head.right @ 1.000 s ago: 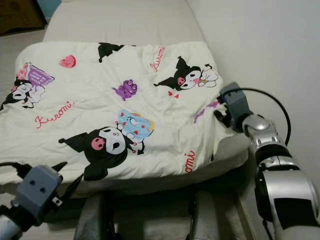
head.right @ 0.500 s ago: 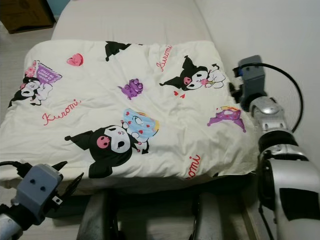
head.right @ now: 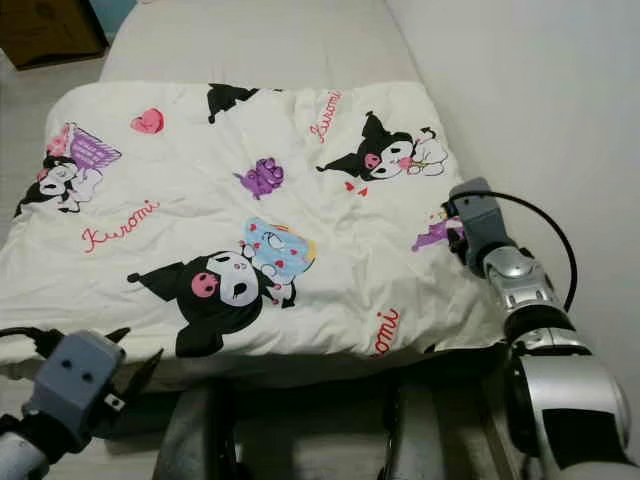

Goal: Clean up the room

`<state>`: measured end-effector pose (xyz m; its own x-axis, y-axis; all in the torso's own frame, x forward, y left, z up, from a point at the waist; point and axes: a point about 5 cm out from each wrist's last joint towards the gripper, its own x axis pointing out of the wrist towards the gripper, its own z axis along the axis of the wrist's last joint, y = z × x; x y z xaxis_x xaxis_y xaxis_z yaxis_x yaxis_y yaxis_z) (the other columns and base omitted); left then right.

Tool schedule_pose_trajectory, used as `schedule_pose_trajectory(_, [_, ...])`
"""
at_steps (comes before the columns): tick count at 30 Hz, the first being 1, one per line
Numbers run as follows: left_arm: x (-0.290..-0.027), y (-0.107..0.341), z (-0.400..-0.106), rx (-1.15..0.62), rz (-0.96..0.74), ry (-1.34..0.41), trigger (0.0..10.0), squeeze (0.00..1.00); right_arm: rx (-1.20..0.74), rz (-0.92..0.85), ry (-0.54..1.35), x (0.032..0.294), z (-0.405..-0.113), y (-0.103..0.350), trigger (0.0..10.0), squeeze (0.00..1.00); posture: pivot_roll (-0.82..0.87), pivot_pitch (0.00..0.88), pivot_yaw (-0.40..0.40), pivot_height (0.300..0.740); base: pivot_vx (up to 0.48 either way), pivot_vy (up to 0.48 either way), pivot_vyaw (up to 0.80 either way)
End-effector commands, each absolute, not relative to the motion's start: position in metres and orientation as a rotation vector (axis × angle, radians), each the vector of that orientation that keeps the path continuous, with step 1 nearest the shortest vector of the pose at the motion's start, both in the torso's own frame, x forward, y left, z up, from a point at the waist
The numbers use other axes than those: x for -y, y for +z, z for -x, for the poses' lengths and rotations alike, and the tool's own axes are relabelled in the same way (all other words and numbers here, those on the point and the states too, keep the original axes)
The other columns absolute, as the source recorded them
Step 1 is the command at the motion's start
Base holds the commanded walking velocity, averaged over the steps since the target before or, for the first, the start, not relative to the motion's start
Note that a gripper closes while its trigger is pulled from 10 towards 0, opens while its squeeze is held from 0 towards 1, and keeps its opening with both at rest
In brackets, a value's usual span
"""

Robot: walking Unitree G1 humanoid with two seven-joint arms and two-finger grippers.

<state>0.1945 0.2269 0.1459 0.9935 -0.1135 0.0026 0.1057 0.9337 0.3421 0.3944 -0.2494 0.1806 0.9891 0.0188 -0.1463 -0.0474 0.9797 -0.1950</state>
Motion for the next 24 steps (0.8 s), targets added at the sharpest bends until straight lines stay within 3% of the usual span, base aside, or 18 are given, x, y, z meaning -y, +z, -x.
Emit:
schedule_pose_trajectory(1, [-0.236, 0.137, -0.196, -0.026, -0.286, -0.015, 10.0, 0.0, -0.161, 0.086, 0.057, 0.238, -0.395, 0.172, 10.0, 0.0, 0.1, 0.223, -0.031, 0.541, 0.0, 0.0, 0.0])
schedule_pose_trajectory(2, [-0.237, 0.137, -0.203, -0.008, -0.251, 0.053, 10.0, 0.0, -0.161, 0.028, 0.113, 0.219, -0.397, 0.165, 10.0, 0.0, 0.08, 0.213, -0.036, 0.541, 0.0, 0.0, 0.0])
schedule_pose_trajectory(5, [-0.237, 0.137, -0.209, 0.004, -0.238, 0.088, 10.0, 0.0, -0.164, 0.003, 0.15, 0.207, -0.397, 0.16, 10.0, 0.0, 0.08, 0.211, -0.037, 0.541, 0.0, 0.0, 0.0])
schedule_pose_trajectory(7, [-0.235, 0.138, -0.218, 0.036, -0.222, 0.149, 10.0, 0.0, -0.161, -0.056, 0.198, 0.179, -0.393, 0.144, 10.0, 0.0, 0.05, 0.185, -0.04, 0.541, 0.0, 0.0, 0.0])
schedule_pose_trajectory(9, [-0.235, 0.138, -0.218, 0.036, -0.222, 0.149, 10.0, 0.0, -0.161, -0.056, 0.198, 0.179, -0.393, 0.144, 10.0, 0.0, 0.05, 0.185, -0.04, 0.541, 0.0, 0.0, 0.0])
schedule_pose_trajectory(13, [-0.226, 0.135, -0.228, 0.068, -0.176, 0.183, 10.0, 0.0, -0.191, -0.155, 0.265, 0.139, -0.37, 0.104, 10.0, 0.0, 0.0, 0.155, -0.03, 0.541, 0.0, 0.0, 0.0])
schedule_pose_trajectory(24, [-0.211, 0.127, -0.241, 0.075, -0.156, 0.174, 10.0, 0.0, -0.249, -0.124, 0.304, 0.122, -0.34, 0.066, 10.0, 0.0, -0.04, 0.093, 0.001, 0.576, 0.0, 0.0, 0.0])
